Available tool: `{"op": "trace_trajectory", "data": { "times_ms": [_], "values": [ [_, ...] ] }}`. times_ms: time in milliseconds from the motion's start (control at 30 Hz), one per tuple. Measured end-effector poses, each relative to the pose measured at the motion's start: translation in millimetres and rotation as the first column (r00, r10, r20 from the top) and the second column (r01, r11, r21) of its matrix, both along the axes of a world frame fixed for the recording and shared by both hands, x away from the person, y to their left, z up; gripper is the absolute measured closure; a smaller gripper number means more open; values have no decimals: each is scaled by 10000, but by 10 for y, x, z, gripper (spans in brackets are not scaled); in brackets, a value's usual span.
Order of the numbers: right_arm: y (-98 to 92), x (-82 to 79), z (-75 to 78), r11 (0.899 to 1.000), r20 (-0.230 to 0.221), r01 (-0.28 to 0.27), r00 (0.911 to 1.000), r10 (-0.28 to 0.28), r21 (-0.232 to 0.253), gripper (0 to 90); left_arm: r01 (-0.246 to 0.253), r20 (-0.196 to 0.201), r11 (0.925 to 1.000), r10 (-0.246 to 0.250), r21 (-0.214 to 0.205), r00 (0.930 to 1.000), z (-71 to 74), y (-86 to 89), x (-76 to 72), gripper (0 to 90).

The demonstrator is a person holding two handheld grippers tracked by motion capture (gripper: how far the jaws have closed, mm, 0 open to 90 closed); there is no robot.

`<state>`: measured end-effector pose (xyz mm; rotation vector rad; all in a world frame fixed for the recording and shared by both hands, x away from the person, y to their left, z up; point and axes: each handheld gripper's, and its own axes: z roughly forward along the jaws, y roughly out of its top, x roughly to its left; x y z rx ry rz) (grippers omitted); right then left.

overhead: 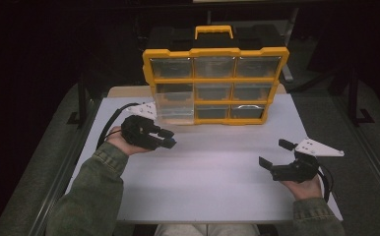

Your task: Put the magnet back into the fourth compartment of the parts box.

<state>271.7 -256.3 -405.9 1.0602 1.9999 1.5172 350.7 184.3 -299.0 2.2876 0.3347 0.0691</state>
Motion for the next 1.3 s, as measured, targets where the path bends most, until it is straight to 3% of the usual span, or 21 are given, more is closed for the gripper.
{"op": "trace_trajectory", "data": {
  "times_ms": [733, 1000, 1300],
  "values": [
    [13, 6, -10, 9999, -89, -109, 9999, 108, -36, 0, 429, 308, 9990, -432, 103, 9986, 342, -135, 125, 631],
    [2, 4, -8, 10000, -79, -82, 9999, 82, 14, 0, 367, 484, 9992, -375, 164, 9981, 454, -162, 207, 631],
    [1, 4, -10, 10000, -106, -85, 9999, 85, -11, 0, 135, 439, 9999, -133, -42, 9989, 565, -160, 365, 631]
  ]
}}
